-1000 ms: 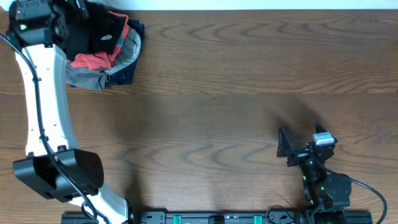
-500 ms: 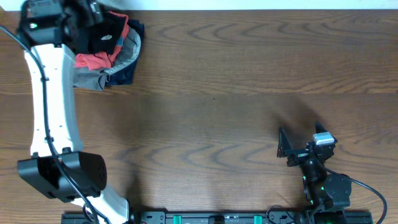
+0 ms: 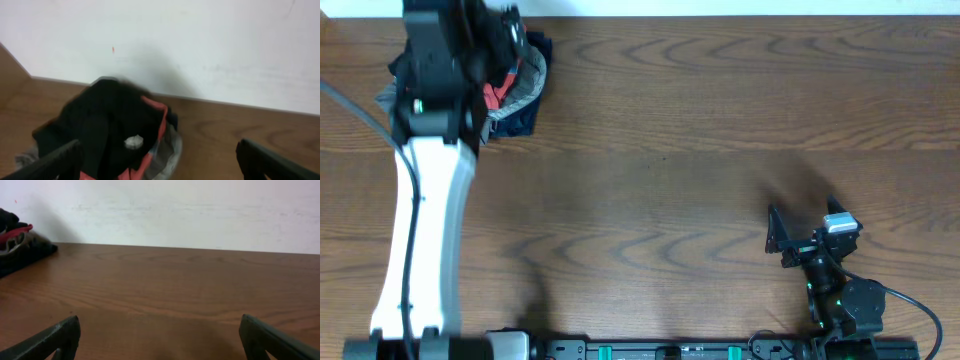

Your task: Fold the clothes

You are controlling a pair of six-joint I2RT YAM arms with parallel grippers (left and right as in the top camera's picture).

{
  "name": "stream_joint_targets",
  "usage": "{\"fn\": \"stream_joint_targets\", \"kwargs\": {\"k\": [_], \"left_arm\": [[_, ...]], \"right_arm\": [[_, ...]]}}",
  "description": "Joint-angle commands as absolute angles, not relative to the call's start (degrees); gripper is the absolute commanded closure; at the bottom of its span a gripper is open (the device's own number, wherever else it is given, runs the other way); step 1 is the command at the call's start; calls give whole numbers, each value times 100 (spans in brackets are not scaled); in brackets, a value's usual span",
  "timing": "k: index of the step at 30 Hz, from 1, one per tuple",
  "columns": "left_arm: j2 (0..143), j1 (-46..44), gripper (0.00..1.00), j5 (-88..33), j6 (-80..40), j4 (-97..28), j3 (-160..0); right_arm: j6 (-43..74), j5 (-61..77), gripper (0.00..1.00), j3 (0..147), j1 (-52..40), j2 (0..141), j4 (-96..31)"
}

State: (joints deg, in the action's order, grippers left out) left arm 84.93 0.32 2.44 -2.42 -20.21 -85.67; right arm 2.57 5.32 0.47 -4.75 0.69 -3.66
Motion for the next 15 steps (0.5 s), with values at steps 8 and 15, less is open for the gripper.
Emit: {"fn": "stream_joint_targets", "kwargs": {"k": [8,15], "left_arm": [[6178,172,2,231,-379,-292,-5011],[4348,233,2,231,-377,666,-3074]], "right_arm": [[333,475,1,30,-521,27,-384],[333,475,1,30,-523,27,-381]]}}
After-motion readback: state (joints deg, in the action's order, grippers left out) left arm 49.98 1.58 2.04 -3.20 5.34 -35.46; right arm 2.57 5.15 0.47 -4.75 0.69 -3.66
